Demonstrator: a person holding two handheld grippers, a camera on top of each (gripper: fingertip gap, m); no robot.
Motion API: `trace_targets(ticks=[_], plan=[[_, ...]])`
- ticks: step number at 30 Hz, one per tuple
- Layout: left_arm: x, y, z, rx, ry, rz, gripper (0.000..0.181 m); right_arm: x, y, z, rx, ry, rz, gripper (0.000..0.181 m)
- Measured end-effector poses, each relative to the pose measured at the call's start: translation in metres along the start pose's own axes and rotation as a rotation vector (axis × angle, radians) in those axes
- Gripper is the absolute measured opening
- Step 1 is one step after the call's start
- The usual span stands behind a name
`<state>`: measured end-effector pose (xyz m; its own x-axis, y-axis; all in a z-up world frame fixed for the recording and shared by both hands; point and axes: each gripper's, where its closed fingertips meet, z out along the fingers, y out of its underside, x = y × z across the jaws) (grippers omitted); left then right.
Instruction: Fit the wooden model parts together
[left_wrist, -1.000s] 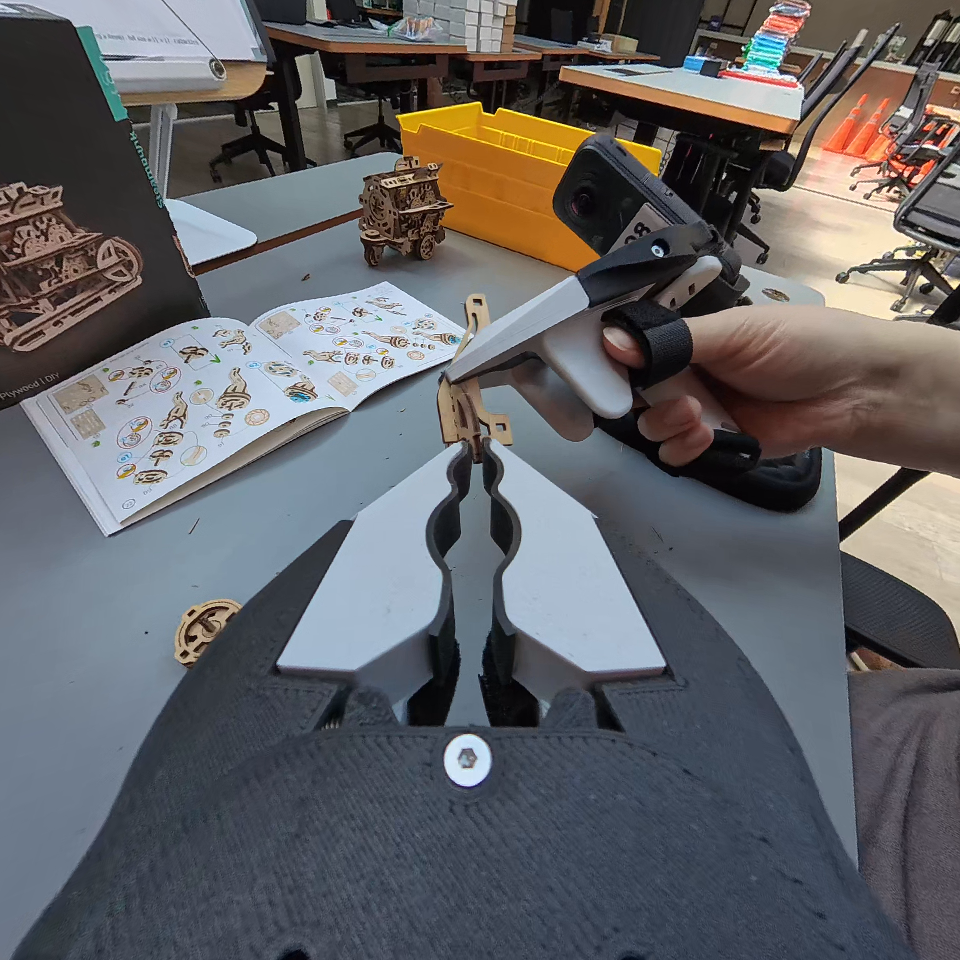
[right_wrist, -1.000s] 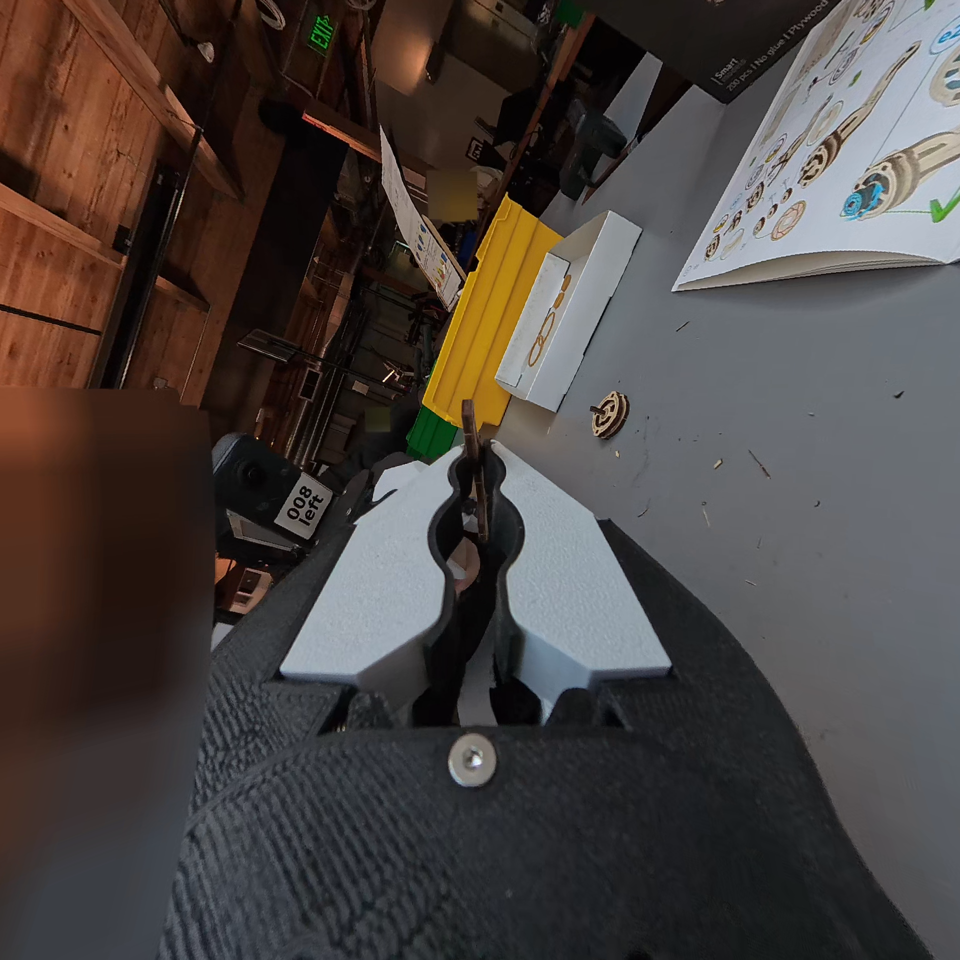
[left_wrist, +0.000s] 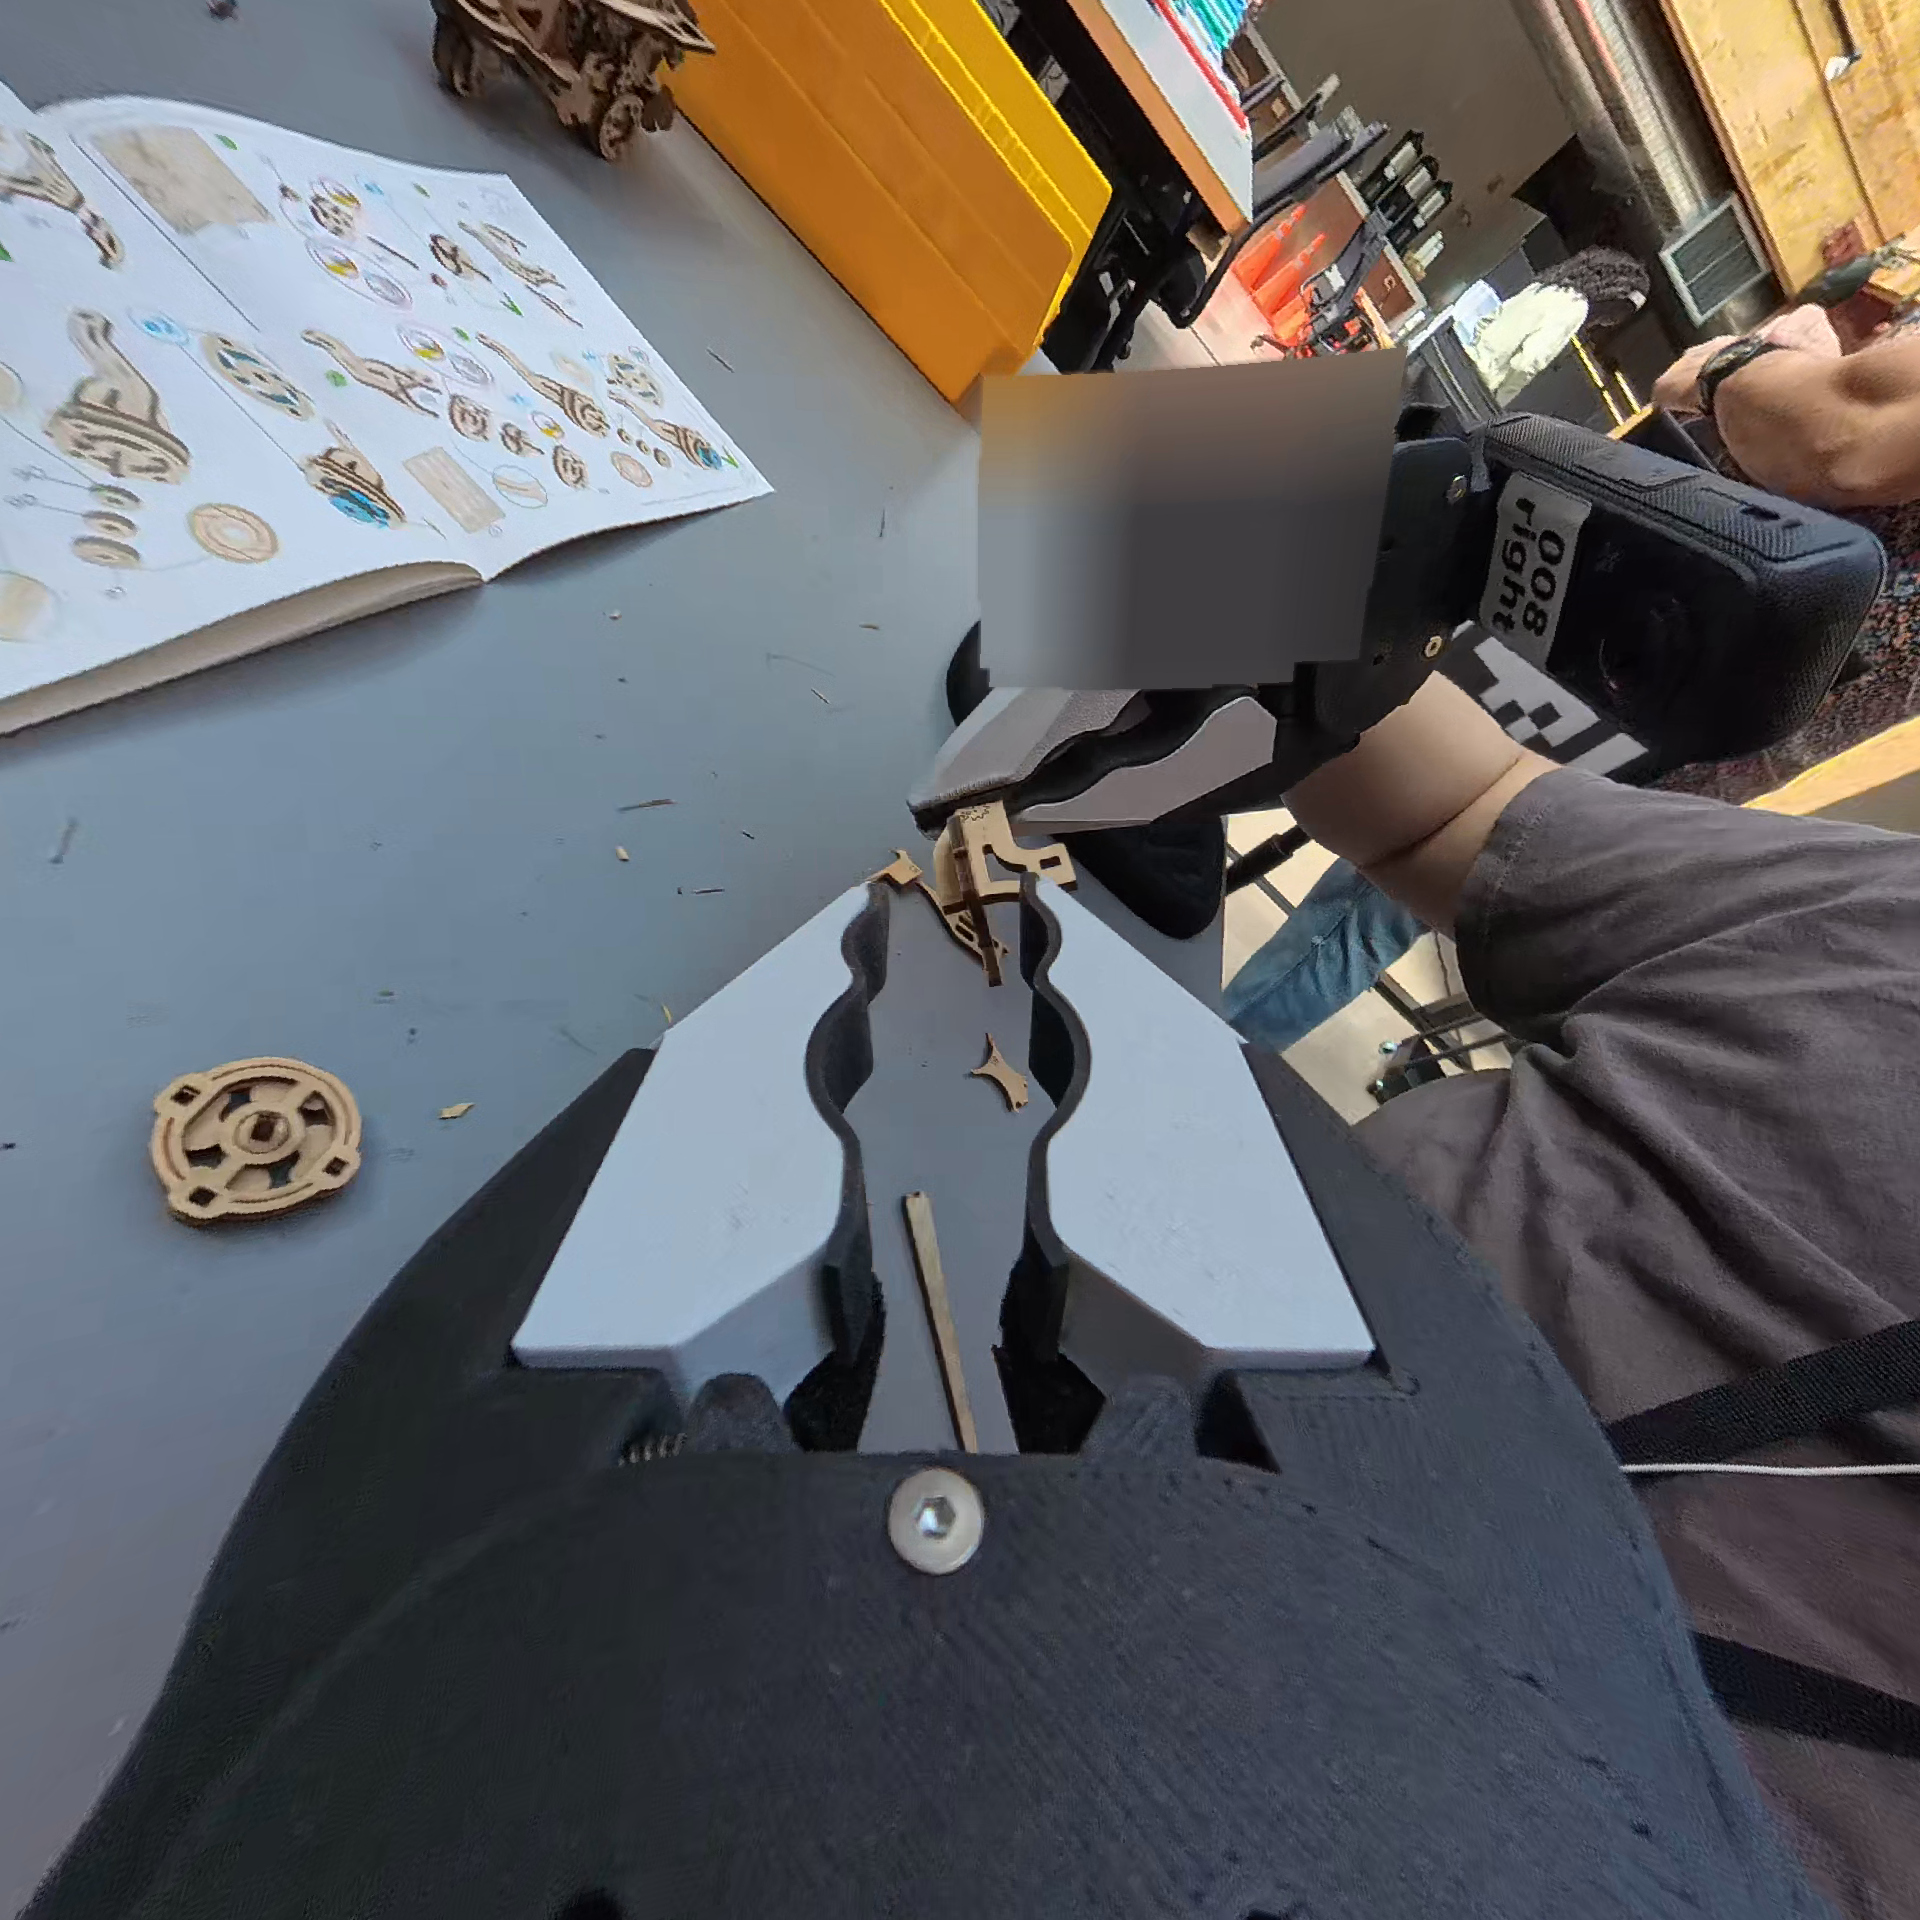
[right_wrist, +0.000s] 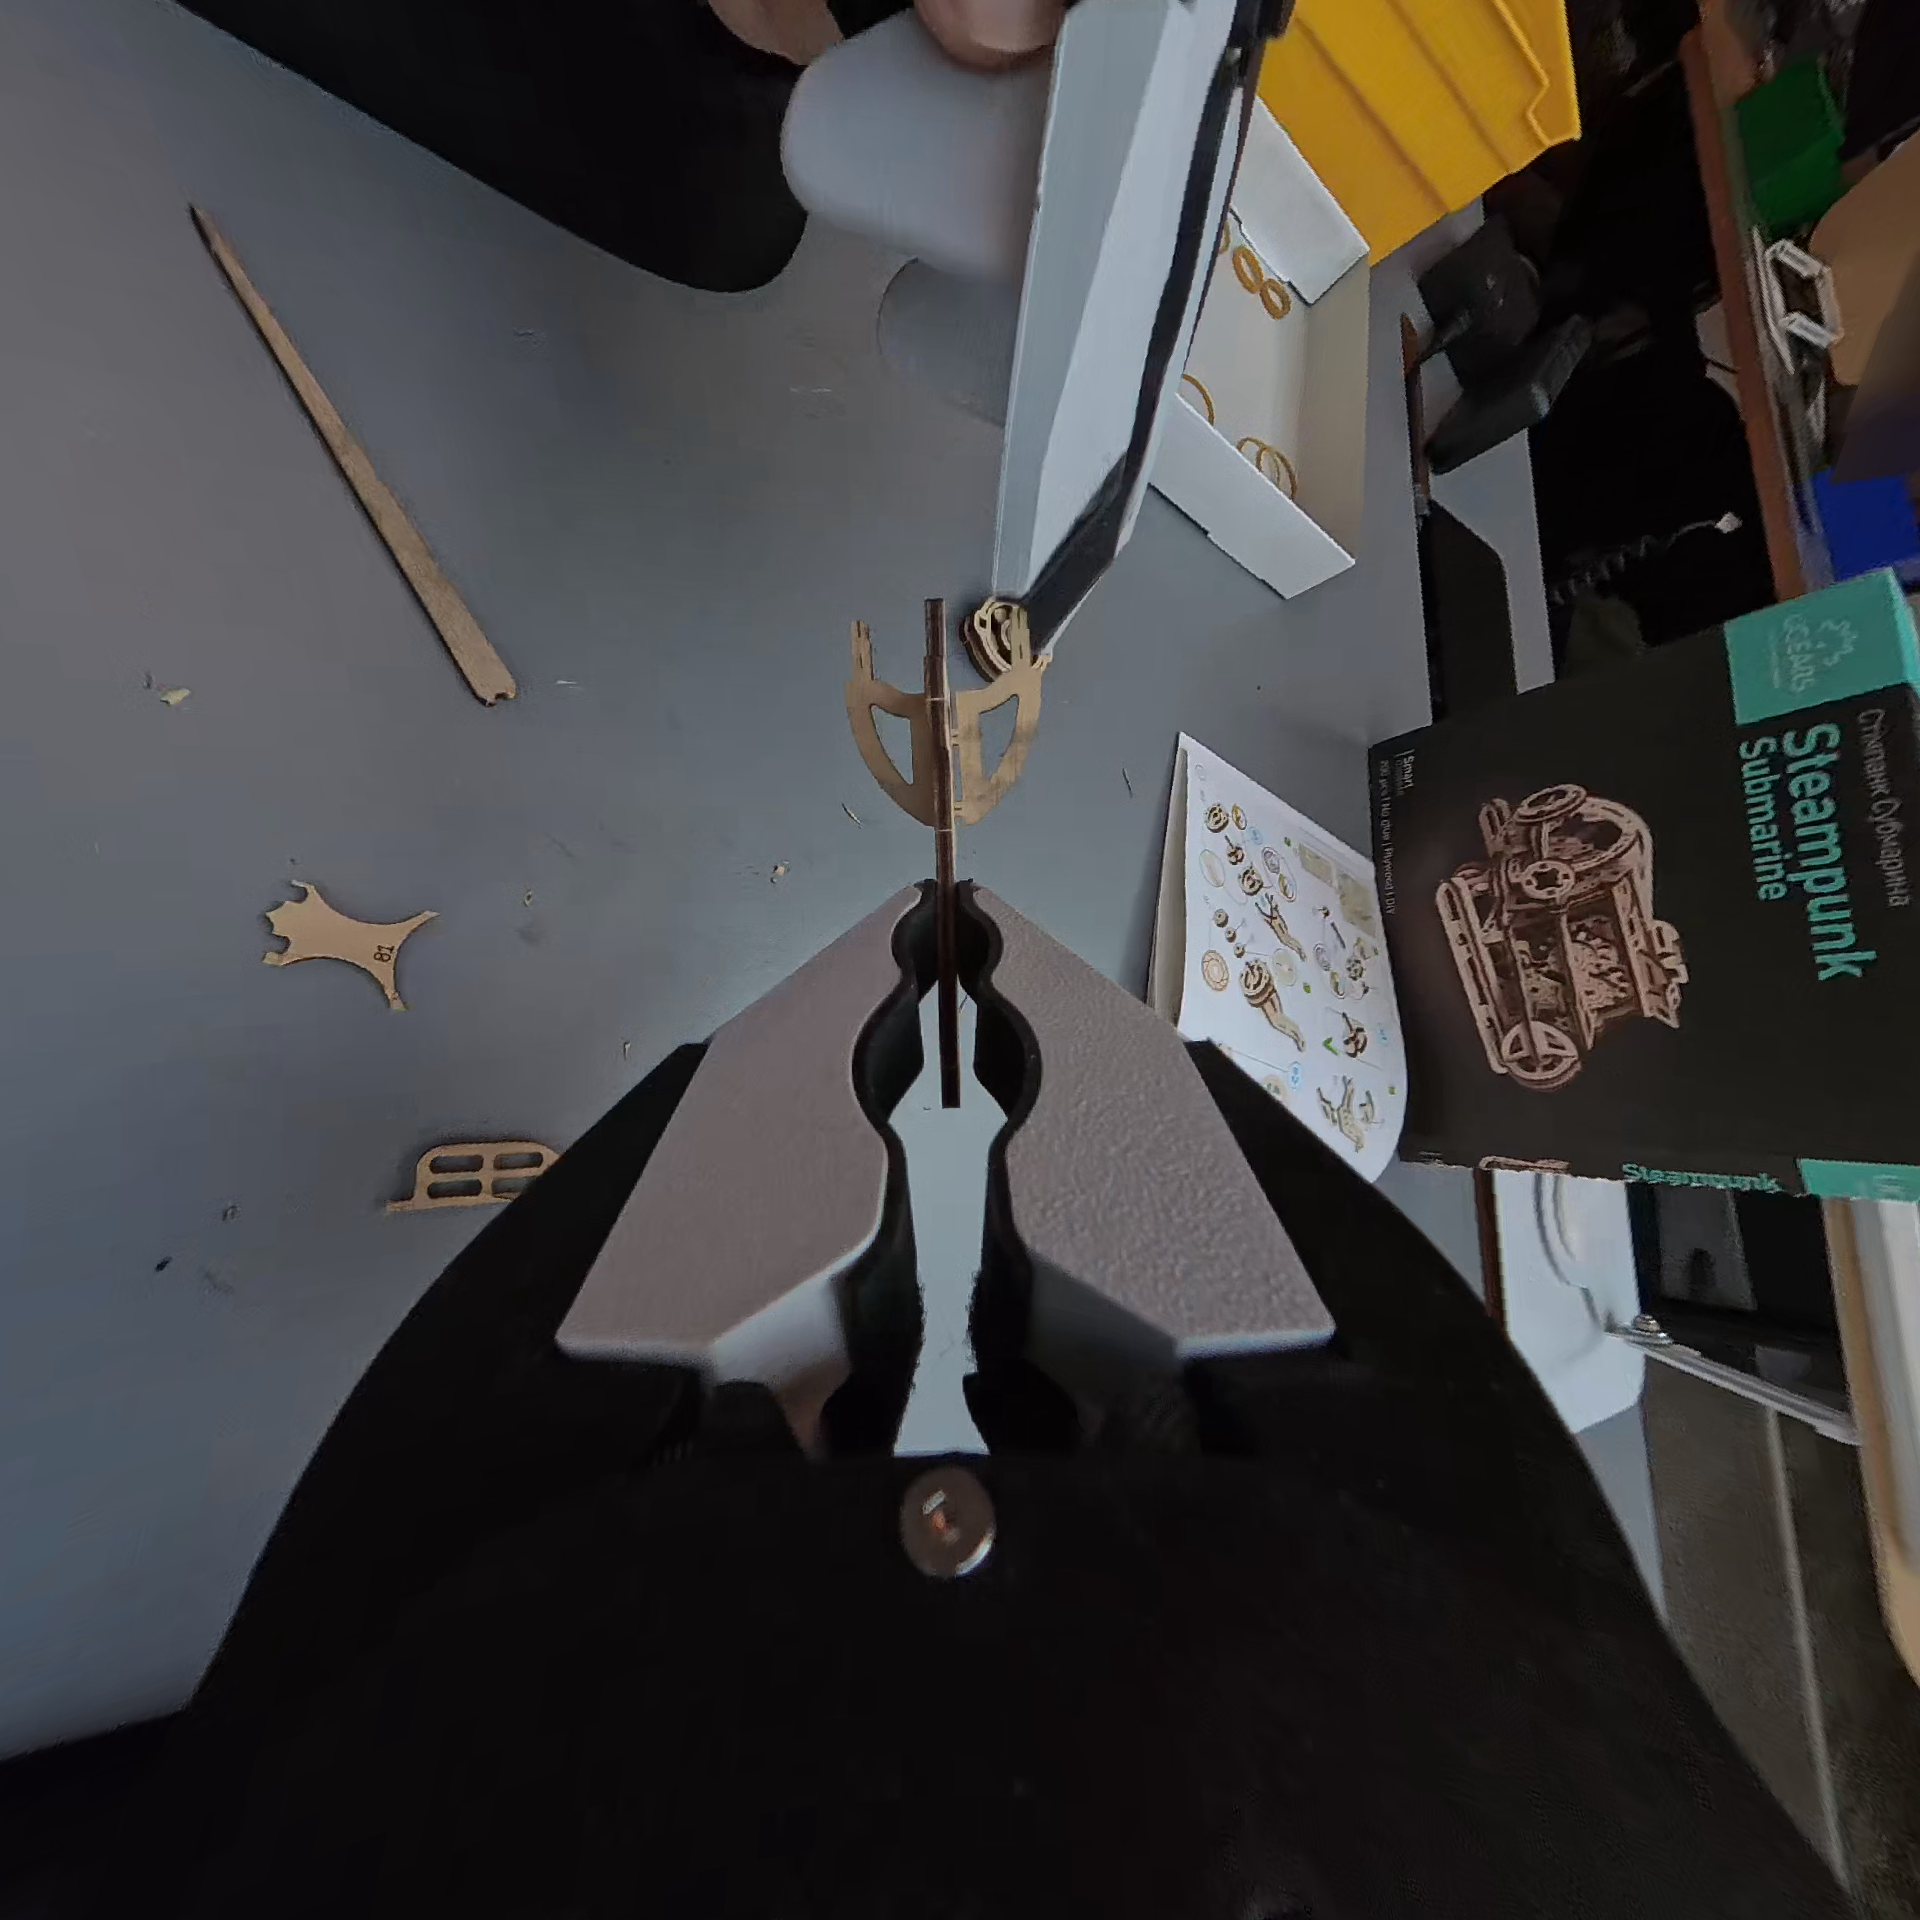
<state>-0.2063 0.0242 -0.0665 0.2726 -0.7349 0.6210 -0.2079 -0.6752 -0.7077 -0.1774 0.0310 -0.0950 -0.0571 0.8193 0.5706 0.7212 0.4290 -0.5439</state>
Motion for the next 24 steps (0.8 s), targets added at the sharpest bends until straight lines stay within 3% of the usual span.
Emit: trace_targets(ticks=[4,11,15,18,21,24], plan=[[-0.001,-0.012,-0.020,0.092,-0.002,0.068,0.026,0.002,0.010,-0.001,0.039,-0.073,0.186,0.000],[-0.027,-0.016,-0.046,0.124,-0.119,0.099,0.020,0.000,0.037,0.005,-0.045,-0.204,0.210,0.000],[-0.061,-0.019,-0.055,0.032,-0.321,0.190,0.029,0.020,0.055,0.009,-0.111,-0.244,0.214,0.000],[-0.076,-0.016,-0.050,-0.027,-0.389,0.224,0.033,0.045,0.062,0.008,-0.129,-0.265,0.220,0.000],[-0.090,-0.005,-0.046,-0.073,-0.453,0.245,0.038,0.062,0.064,0.009,-0.101,-0.312,0.281,0.000],[-0.105,0.016,-0.048,-0.150,-0.512,0.243,0.048,0.056,0.064,0.016,-0.020,-0.368,0.330,0.000]])
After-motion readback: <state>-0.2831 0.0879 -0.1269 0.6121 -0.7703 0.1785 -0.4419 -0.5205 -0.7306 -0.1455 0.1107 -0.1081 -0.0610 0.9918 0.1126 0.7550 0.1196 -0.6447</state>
